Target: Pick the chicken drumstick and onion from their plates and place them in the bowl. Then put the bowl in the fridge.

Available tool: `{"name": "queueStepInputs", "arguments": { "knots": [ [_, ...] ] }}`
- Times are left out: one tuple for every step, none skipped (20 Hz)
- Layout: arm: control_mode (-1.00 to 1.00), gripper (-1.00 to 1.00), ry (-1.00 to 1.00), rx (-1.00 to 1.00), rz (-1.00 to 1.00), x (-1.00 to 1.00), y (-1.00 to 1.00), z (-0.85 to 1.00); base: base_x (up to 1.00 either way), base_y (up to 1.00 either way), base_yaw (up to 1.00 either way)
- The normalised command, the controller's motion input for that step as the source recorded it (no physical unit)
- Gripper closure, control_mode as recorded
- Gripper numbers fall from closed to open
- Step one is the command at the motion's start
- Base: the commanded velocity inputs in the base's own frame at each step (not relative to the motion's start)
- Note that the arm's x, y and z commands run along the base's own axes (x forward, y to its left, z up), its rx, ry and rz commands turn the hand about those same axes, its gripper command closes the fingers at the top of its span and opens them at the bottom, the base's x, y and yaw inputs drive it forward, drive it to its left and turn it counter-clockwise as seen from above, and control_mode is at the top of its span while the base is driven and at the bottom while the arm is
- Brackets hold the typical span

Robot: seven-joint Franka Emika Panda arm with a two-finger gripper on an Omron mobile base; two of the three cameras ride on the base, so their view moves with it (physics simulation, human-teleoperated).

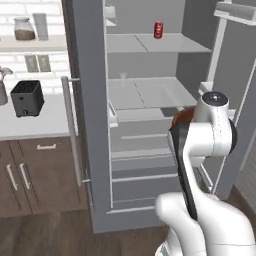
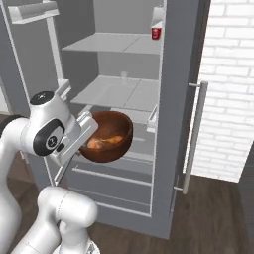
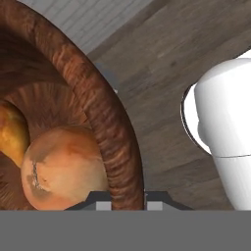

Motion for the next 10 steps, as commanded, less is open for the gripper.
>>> {"name": "queueStepInputs", "arguments": {
  "knots": [
    [1.0,1.0,0.0,0.0,0.0,0.0,0.0,0.0,0.51,0.31,-0.25],
    [1.0,1.0,0.0,0.0,0.0,0.0,0.0,0.0,0.36,0.31,-0.25],
    [1.0,1.0,0.0,0.0,0.0,0.0,0.0,0.0,0.28,0.29,-0.26],
    [1.0,1.0,0.0,0.0,0.0,0.0,0.0,0.0,0.21,0.31,-0.25],
    [1.0,1.0,0.0,0.0,0.0,0.0,0.0,0.0,0.1,0.36,-0.2],
    [1.0,1.0,0.0,0.0,0.0,0.0,0.0,0.0,0.09,0.45,-0.19],
    [1.0,1.0,0.0,0.0,0.0,0.0,0.0,0.0,0.03,0.49,-0.18],
    [1.0,1.0,0.0,0.0,0.0,0.0,0.0,0.0,0.11,0.63,-0.19],
    [1.0,1.0,0.0,0.0,0.0,0.0,0.0,0.0,0.33,0.66,-0.21],
    [1.0,1.0,0.0,0.0,0.0,0.0,0.0,0.0,0.5,0.59,-0.2]
  ]
}}
